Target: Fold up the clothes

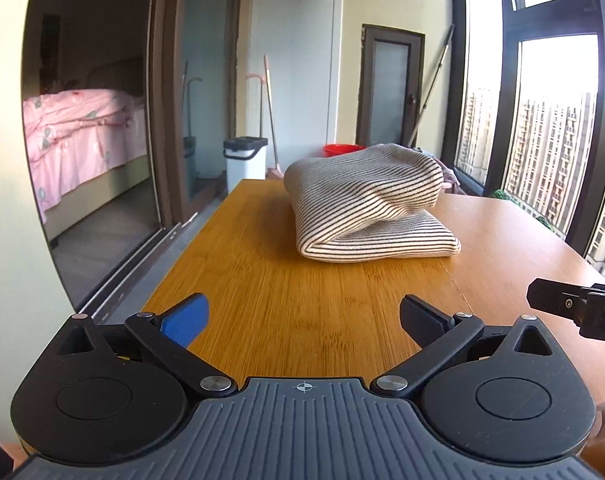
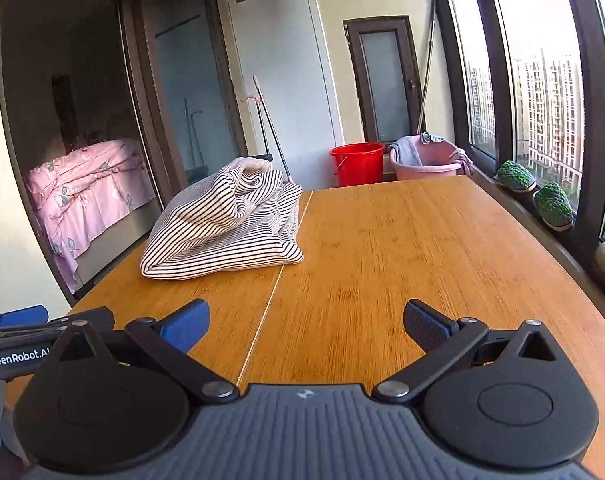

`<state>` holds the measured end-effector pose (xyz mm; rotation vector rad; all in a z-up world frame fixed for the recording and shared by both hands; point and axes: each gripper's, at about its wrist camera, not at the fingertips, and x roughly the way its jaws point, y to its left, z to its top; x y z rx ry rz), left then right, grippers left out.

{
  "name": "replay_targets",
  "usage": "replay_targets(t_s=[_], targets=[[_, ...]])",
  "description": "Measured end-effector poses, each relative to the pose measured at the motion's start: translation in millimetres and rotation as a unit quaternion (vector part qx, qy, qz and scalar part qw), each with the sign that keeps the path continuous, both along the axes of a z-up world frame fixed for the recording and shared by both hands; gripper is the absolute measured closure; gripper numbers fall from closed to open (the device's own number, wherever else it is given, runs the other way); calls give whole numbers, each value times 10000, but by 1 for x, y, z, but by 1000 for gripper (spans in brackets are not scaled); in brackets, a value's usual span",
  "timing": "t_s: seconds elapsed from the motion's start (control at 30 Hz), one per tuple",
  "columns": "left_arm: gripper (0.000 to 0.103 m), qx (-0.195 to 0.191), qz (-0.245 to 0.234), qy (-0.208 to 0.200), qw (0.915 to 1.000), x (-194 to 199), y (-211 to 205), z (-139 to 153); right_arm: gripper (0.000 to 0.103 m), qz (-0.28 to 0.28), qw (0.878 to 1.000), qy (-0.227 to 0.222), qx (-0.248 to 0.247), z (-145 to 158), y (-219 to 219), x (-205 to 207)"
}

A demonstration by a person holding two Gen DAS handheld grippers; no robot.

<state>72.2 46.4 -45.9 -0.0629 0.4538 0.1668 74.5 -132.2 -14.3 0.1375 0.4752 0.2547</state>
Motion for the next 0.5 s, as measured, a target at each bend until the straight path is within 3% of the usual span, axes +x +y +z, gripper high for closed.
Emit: replay_targets(t_s=[0.2,0.5], targets=[[0,236,-152,2,9996,0,-10,-2,0,12,9999,101,-1,-1,7,-4],[0,198,-196,170,9995,4,-10,-5,0,-32,9997,197,-107,-3,9,-3]])
